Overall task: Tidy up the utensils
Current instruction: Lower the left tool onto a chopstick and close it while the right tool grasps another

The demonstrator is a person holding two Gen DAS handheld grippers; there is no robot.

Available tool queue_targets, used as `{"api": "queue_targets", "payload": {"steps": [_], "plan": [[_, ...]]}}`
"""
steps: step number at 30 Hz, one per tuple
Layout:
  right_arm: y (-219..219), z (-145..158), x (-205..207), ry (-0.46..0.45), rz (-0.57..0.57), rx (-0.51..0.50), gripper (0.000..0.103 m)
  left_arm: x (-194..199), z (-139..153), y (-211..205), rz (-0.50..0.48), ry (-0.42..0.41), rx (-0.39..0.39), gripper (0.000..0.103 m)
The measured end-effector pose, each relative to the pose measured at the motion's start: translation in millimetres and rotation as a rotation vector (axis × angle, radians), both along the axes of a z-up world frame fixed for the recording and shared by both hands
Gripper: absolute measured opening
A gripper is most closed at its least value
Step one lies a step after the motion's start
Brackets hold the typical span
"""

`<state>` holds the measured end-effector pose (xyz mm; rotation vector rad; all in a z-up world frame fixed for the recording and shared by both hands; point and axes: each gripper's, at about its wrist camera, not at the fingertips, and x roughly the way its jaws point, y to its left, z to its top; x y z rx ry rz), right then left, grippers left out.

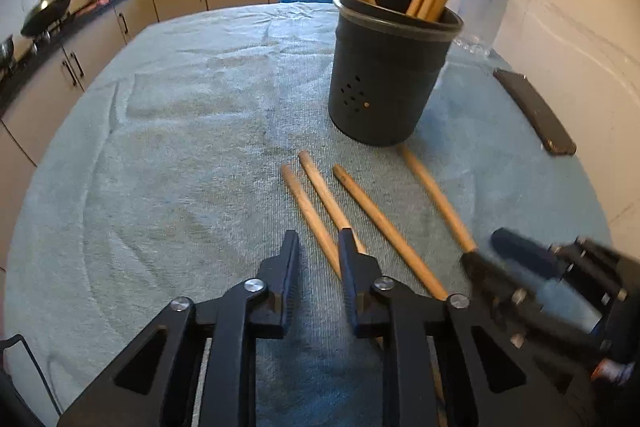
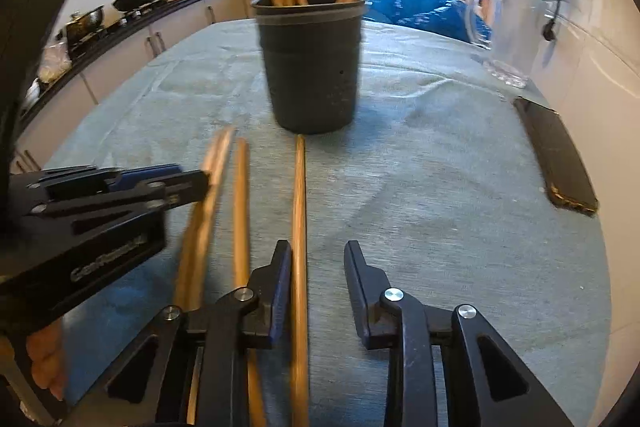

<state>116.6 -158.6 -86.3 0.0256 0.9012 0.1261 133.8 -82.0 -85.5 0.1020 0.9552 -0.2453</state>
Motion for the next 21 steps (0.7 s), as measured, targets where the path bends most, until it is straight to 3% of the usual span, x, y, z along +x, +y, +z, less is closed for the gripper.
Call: {"api": "queue_targets", "payload": {"steps": [10,14,18,21], "plan": [[-18.0,1.0,-6.5,-0.006,-0.027,0.009,0.027,-8.8,-3.9,15.4,0.018,0.005,-0.008,0.015],[-14.8,0.9,-6.9,-0.013,-0.022,-0.012,0.027,-14.1,-3.2,12.0,0.013,0.001,0.036,0.014],[-17.2,0.9,-9.3,-0.010,-0.039,-0.030,0.016,-30.2,-3.7,24.1,-0.014,-0.033,0.102,0.013],[-24.9,0.8,-14.4,-0.001,-0.060,-0.012,0.015,-34.5,-2.7,43.7,-0.007,-0.040,0.133,0.013]]}}
